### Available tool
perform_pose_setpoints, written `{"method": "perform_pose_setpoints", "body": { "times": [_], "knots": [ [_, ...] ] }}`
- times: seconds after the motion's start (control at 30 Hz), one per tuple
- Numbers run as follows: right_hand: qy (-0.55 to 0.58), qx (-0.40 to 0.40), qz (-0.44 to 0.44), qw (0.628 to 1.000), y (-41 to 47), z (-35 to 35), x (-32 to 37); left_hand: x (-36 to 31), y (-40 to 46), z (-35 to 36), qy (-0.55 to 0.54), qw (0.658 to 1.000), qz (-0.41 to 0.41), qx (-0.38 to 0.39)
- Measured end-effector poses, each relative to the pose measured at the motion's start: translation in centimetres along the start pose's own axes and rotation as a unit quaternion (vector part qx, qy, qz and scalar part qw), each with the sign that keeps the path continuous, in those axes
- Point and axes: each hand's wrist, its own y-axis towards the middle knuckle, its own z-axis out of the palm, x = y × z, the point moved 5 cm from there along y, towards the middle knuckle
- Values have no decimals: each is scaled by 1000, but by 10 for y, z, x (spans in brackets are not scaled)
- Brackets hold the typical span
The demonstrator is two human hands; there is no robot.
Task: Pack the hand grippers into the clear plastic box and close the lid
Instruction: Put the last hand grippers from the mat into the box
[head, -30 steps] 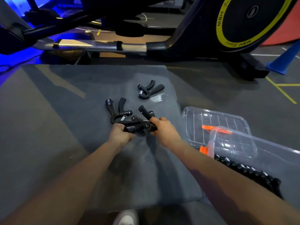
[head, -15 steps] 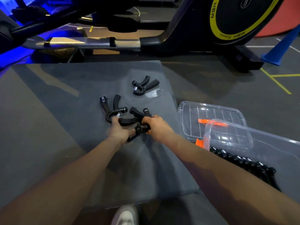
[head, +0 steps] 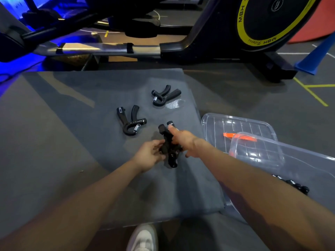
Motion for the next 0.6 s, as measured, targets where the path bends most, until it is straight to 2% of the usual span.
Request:
{"method": "perform_pose_setpoints", "body": {
  "times": [0.13,0.3,0.43,0.6],
  "knots": [
    [72,-23,27,997,2,-6,-10,1,-1,13,-47,999,-25,10],
    [131,16,59,989,-10,-11,-30,-4,-2,25,-89,995,-46,-16],
    [175,-24,35,984,-9,-25,-42,0,8,39,-160,978,-113,-68],
    [151,-83,24,985,-5,-40,-52,-6,17,58,-135,977,-144,-78]
  ]
}}
